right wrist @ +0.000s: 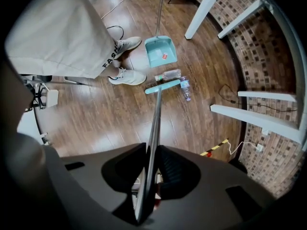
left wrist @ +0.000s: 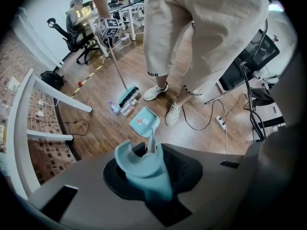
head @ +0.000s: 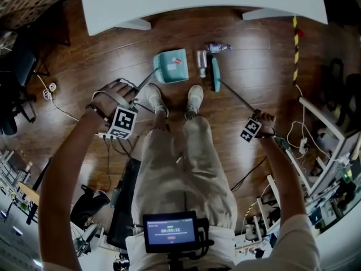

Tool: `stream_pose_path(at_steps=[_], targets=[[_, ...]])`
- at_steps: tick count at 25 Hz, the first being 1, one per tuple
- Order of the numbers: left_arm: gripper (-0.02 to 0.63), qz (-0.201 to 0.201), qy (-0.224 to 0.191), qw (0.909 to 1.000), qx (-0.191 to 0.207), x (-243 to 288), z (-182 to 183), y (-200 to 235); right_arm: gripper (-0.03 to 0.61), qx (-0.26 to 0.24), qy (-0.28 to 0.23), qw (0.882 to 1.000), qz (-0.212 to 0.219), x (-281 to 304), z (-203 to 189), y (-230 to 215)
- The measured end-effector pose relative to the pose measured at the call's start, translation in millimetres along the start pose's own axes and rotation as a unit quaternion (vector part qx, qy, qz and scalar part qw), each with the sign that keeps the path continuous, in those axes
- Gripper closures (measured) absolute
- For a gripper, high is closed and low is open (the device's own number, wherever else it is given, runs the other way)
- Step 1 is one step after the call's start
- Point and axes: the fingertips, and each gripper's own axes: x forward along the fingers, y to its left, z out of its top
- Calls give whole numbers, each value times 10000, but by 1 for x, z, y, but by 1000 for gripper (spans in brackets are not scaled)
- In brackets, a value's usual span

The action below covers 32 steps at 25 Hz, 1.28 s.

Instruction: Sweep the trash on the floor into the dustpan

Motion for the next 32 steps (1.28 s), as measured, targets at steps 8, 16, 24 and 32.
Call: stream_pose_path(at_steps=[8, 16, 24, 32], targets=[[534, -20, -53, 10000, 8, 0, 1, 4, 472, -35, -20, 10000, 43, 7, 27, -9], [534, -78, -138, 9998, -70, -1, 2, 3, 472, -375, -93, 9992, 119, 0, 56, 1], [534, -107, -198, 9997, -96, -1, 2, 3, 472, -348, -249, 9991, 81, -11, 89, -2], [534, 70, -147, 9998, 79, 1, -2, 7, 472, -268, -296, 9992, 93, -23, 113, -1]])
